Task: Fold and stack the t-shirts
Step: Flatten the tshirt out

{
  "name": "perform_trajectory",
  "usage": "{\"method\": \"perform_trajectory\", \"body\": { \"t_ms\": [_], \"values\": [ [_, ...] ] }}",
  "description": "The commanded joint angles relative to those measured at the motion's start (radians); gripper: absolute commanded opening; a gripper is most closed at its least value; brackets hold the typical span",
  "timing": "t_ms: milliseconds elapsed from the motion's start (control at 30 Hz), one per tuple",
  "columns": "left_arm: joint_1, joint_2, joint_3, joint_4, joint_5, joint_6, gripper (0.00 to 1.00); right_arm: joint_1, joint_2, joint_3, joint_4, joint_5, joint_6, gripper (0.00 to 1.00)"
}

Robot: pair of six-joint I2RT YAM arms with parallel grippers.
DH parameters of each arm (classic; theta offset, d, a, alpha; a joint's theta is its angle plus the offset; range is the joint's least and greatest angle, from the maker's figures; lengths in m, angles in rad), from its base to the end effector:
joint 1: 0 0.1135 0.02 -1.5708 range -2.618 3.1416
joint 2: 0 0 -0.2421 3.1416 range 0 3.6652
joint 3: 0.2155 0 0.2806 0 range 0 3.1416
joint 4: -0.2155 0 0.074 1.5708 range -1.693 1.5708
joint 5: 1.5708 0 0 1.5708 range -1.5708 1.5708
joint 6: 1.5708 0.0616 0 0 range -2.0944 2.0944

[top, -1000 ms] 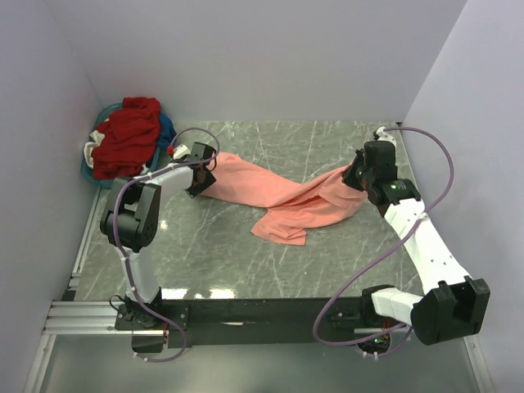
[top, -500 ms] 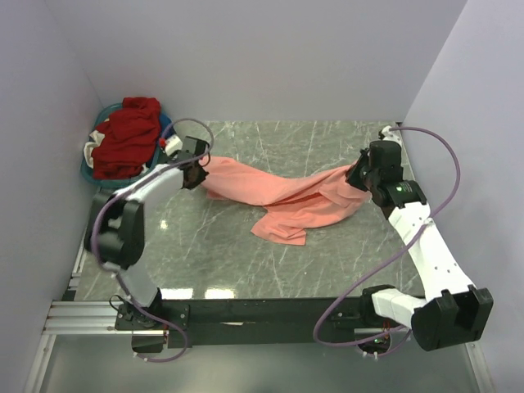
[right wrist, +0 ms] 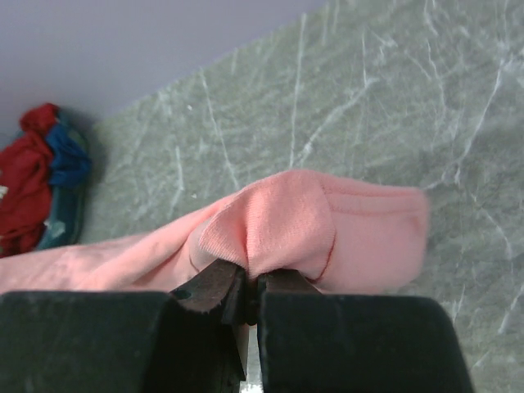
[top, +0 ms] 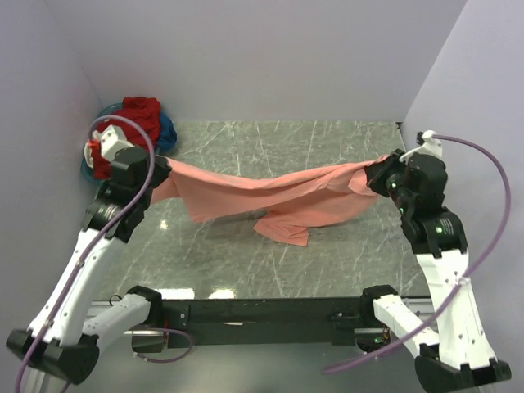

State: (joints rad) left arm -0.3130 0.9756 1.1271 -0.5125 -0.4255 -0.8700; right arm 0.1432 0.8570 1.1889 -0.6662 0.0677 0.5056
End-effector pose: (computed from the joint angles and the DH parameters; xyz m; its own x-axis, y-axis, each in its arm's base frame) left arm 0.2627 -0.0583 0.3687 -0.1502 -0.6831 -0.7147 -0.3129 0.7186 -0.6210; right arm 0.2273 0.0286 0.3981 -0.3224 0.4417 -0.8372 0.0881 0.8946 0.4381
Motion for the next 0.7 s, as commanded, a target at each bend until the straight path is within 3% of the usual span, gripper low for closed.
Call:
{"method": "perform_trajectory", "body": {
  "t_ms": [0,133,267,333,433,467,533,567,667],
  "values": [
    [0.003,-0.083,-0.009,-0.04,-0.004,0.037,0.0,-0.01,-0.064,0.063,-0.03,0.023,-0.001,0.0],
    [0.003,-0.058,-0.007,-0.011,0.027,0.04,0.01,-0.011,-0.044,0.055,0.0,-0.02,0.001,0.0],
    [0.014,0.131,0.023,0.04,0.074,0.045,0.01,-0.011,0.063,0.037,0.062,-0.054,0.001,0.0],
    [0.026,0.213,0.049,0.094,0.105,0.058,0.01,-0.014,0.144,0.026,0.088,-0.052,-0.002,0.04],
    [0.08,0.417,0.146,0.106,0.211,0.092,0.03,-0.027,0.276,0.023,0.12,-0.057,-0.006,0.21],
    [0.103,0.52,0.186,0.088,0.253,0.1,0.15,-0.037,0.309,0.017,0.141,-0.065,-0.007,0.35],
    [0.124,0.604,0.287,0.06,0.293,0.121,0.35,-0.053,0.399,0.02,0.146,-0.097,-0.012,0.48],
    [0.136,0.639,0.307,0.037,0.309,0.121,0.49,-0.065,0.421,0.02,0.151,-0.104,-0.013,0.56],
    [0.138,0.579,0.249,0.09,0.315,0.105,0.65,-0.077,0.451,-0.027,0.175,-0.112,-0.012,0.66]
  ]
}}
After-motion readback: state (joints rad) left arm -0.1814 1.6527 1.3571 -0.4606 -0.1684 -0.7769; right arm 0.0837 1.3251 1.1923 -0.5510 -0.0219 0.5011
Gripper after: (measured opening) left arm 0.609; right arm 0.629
